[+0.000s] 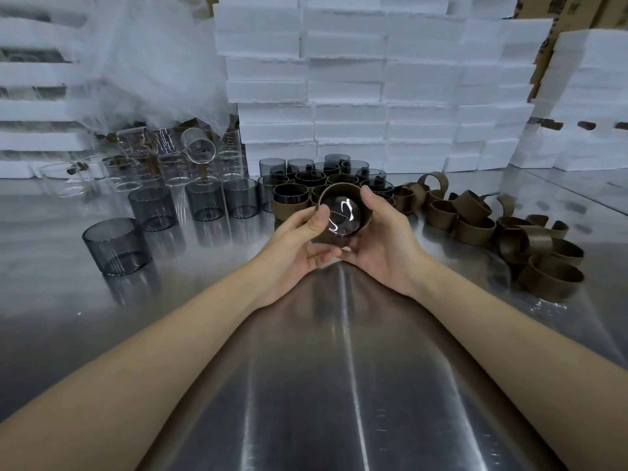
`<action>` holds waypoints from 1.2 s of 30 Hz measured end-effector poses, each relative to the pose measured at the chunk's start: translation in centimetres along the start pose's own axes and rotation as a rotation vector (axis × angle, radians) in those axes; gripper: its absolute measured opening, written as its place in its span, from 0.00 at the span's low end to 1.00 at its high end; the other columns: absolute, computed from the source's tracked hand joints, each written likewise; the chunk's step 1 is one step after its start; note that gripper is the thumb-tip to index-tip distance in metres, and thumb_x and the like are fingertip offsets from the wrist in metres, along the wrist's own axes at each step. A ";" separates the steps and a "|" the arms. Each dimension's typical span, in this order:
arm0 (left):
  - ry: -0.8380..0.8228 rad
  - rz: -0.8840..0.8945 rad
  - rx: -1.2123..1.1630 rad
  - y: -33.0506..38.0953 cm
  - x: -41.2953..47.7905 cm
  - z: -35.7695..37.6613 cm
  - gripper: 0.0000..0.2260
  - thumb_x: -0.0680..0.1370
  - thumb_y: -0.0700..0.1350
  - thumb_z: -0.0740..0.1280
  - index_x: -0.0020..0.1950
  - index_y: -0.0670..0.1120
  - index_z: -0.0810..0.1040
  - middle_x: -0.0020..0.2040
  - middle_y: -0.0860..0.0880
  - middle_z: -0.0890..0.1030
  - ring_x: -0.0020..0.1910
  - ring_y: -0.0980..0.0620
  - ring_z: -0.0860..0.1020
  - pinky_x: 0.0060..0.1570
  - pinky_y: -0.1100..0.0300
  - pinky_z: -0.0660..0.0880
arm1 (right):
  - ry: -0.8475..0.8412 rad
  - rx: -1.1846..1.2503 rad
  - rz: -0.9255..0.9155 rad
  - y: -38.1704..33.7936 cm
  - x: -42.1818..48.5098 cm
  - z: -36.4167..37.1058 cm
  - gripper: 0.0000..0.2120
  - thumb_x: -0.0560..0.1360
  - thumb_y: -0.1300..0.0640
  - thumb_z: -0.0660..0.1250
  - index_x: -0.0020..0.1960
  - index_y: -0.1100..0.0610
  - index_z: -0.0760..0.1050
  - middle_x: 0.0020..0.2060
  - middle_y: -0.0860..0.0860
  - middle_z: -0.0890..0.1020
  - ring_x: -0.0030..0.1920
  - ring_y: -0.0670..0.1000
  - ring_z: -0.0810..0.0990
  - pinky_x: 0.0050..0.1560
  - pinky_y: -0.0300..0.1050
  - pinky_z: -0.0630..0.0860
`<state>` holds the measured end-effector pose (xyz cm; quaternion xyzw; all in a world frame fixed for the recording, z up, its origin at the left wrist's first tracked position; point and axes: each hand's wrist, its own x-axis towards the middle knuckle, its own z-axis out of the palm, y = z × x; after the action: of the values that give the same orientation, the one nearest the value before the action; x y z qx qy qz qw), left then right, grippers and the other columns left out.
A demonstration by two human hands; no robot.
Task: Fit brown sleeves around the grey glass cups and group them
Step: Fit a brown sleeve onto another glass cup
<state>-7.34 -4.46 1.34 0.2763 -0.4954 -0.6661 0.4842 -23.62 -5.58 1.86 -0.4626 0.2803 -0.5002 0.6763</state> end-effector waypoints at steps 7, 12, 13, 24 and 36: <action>0.054 -0.032 0.074 0.0 0.2 0.0 0.28 0.67 0.58 0.70 0.62 0.44 0.75 0.43 0.49 0.80 0.27 0.55 0.72 0.31 0.66 0.72 | -0.017 0.122 0.074 -0.1 0.4 0.0 0.26 0.74 0.40 0.64 0.64 0.58 0.77 0.60 0.58 0.81 0.55 0.57 0.82 0.56 0.51 0.77; 0.067 -0.036 0.078 0.0 0.4 -0.1 0.27 0.68 0.57 0.71 0.63 0.45 0.76 0.46 0.50 0.79 0.27 0.56 0.69 0.31 0.67 0.69 | 0.023 0.218 0.101 0.0 0.5 0.1 0.24 0.77 0.42 0.62 0.65 0.57 0.76 0.60 0.57 0.81 0.56 0.56 0.82 0.51 0.47 0.80; 0.067 -0.038 0.076 0.0 0.4 -0.1 0.24 0.69 0.56 0.70 0.61 0.46 0.77 0.45 0.50 0.79 0.27 0.57 0.69 0.31 0.67 0.69 | 0.032 0.236 0.099 0.0 0.6 0.2 0.22 0.78 0.43 0.60 0.66 0.55 0.75 0.60 0.57 0.81 0.56 0.55 0.82 0.49 0.46 0.80; 0.088 -0.019 0.063 0.2 0.5 0.1 0.32 0.69 0.52 0.70 0.70 0.41 0.70 0.41 0.51 0.76 0.26 0.58 0.66 0.27 0.69 0.67 | 0.049 0.351 0.061 0.1 0.8 0.3 0.16 0.81 0.46 0.56 0.56 0.48 0.81 0.58 0.55 0.82 0.51 0.54 0.84 0.43 0.46 0.81; 0.032 0.106 0.036 -0.3 0.4 -0.2 0.28 0.67 0.52 0.72 0.66 0.50 0.75 0.41 0.54 0.81 0.31 0.58 0.74 0.37 0.68 0.75 | 0.065 0.146 -0.012 -0.2 0.6 0.8 0.20 0.80 0.43 0.54 0.65 0.50 0.76 0.60 0.53 0.81 0.55 0.51 0.82 0.47 0.43 0.80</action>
<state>-7.41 -4.92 1.04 0.2690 -0.5134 -0.6261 0.5216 -22.76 -5.87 2.40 -0.3974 0.2621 -0.5382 0.6955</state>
